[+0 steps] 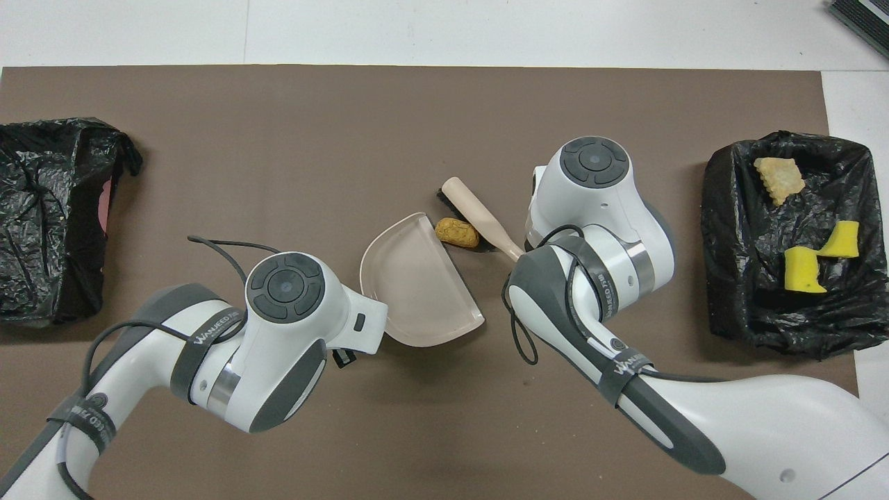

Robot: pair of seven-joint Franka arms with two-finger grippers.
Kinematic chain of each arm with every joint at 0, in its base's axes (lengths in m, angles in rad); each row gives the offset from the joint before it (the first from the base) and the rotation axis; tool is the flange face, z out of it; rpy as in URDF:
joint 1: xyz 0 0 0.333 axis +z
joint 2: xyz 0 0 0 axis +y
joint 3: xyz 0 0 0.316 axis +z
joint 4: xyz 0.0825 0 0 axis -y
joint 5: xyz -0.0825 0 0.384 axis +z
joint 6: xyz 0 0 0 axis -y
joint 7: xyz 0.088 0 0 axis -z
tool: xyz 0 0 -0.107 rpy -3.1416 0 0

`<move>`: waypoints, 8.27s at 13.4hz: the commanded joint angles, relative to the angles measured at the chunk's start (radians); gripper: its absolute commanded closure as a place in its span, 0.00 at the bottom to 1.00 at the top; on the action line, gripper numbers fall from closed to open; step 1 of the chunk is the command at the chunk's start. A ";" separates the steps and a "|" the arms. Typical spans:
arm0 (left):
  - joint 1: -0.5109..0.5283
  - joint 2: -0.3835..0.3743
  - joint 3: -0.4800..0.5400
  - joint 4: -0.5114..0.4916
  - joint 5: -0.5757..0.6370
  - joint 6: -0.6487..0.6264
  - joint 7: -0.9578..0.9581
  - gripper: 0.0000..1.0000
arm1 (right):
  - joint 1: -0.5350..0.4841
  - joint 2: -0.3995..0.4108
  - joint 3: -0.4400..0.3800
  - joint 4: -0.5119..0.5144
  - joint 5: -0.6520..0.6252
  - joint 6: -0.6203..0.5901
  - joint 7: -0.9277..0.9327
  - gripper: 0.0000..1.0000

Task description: Sweep and dump trash in bin

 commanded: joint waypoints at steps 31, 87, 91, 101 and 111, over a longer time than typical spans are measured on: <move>-0.073 0.006 0.012 -0.008 -0.008 -0.009 -0.052 1.00 | -0.278 -0.439 -0.010 -0.560 -0.118 0.112 0.645 1.00; 0.061 -0.093 0.021 -0.008 -0.009 -0.053 -0.117 1.00 | 0.011 -0.415 -0.016 -0.246 0.196 -0.198 0.249 1.00; 0.184 -0.207 0.024 0.026 -0.009 -0.147 -0.100 1.00 | 0.107 -0.442 -0.004 -0.276 0.197 -0.103 0.558 1.00; 0.661 -0.142 0.027 0.295 -0.044 -0.260 -0.032 1.00 | 0.467 -0.313 -0.004 -0.356 0.240 0.145 1.070 1.00; 1.007 0.081 0.047 0.558 0.081 -0.191 0.342 1.00 | 0.505 -0.303 -0.010 -0.303 0.116 0.059 1.072 0.00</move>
